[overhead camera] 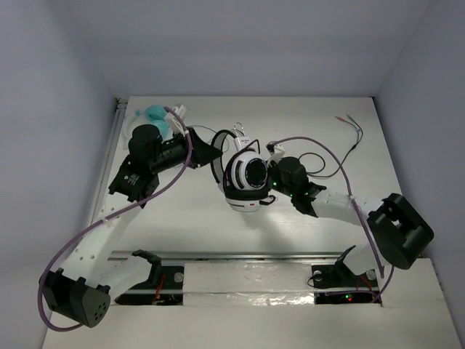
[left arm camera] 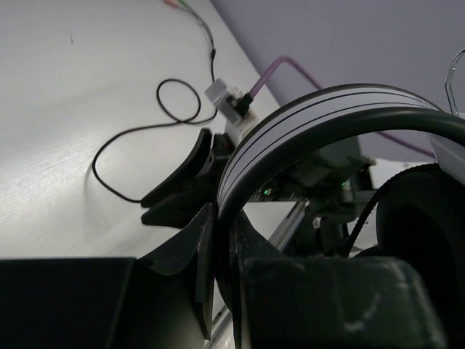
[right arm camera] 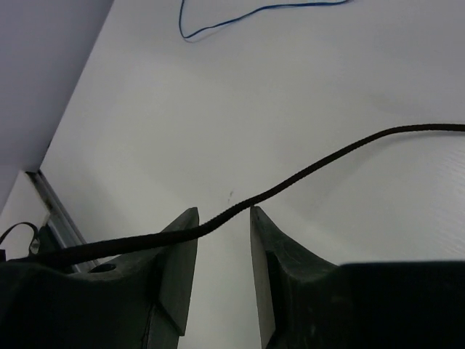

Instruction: Wrap the headphones

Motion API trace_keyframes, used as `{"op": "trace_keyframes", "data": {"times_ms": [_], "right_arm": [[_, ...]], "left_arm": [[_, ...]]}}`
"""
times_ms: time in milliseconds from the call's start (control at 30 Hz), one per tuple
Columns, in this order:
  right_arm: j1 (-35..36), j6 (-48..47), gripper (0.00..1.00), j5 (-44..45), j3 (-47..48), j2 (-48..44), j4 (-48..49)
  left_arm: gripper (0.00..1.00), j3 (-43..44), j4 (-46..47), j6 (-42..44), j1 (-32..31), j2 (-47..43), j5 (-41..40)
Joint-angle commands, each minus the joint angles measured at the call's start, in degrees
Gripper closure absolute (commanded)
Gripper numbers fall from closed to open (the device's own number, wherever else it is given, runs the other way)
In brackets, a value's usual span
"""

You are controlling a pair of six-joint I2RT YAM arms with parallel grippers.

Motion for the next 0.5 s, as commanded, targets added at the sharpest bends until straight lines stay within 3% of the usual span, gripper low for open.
{"op": "trace_keyframes", "data": {"times_ms": [0, 100, 300, 367, 400, 467], "right_arm": [[-0.24, 1.96, 0.59, -3.64, -0.44, 2.89, 12.55], [-0.24, 1.35, 0.55, -0.41, 1.14, 5.45, 15.88], [-0.24, -1.55, 0.53, 6.89, 2.82, 5.72, 16.51], [-0.24, -2.17, 0.59, 7.35, 2.29, 3.8, 15.03], [-0.24, -2.7, 0.69, 6.65, 1.76, 2.74, 12.4], [-0.24, -2.09, 0.78, 4.89, -0.25, 0.37, 12.29]], "left_arm": [[1.0, 4.19, 12.99, -9.0, 0.71, -0.63, 3.85], [1.0, 3.92, 16.87, -13.05, 0.71, 0.78, 6.66], [1.0, 7.61, 11.62, -10.95, 0.71, 1.22, 3.59], [1.0, 9.45, 9.34, -9.38, 0.71, 0.87, 2.2], [1.0, 10.07, 7.15, -8.85, 0.71, 0.87, 1.23], [1.0, 12.52, 5.2, -7.45, 0.71, 0.95, -1.05]]}}
